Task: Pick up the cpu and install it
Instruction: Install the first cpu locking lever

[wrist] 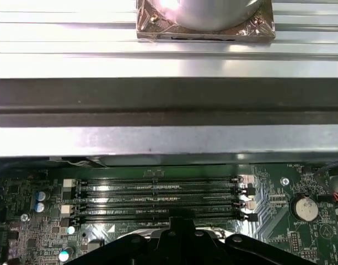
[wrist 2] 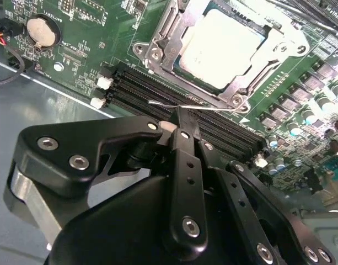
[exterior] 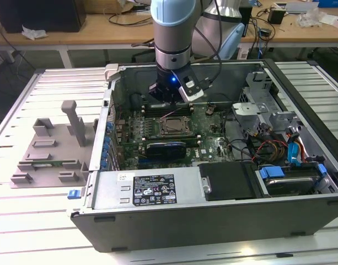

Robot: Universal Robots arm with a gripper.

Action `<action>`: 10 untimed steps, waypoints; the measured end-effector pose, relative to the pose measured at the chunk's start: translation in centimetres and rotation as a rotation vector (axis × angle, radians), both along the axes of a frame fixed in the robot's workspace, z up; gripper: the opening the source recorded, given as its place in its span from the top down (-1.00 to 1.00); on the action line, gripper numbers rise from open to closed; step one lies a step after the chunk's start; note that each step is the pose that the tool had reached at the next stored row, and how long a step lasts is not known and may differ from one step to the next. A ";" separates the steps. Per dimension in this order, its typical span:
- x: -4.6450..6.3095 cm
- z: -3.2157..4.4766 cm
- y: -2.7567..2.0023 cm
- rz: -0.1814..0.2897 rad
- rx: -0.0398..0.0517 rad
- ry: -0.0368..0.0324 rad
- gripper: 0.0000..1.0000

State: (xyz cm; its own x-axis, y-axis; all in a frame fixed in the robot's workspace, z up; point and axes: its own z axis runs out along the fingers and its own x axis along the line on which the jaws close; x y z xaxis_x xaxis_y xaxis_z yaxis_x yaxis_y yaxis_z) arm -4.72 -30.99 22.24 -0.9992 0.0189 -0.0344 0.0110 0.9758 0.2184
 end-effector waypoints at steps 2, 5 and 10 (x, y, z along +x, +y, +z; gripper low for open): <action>0.0 -0.11 0.00 0.000 -0.0063 -0.0021 0.79; 0.0 -0.30 0.00 0.000 -0.0102 -0.0144 0.79; 0.0 -0.68 0.00 -0.001 -0.0104 -0.0354 0.79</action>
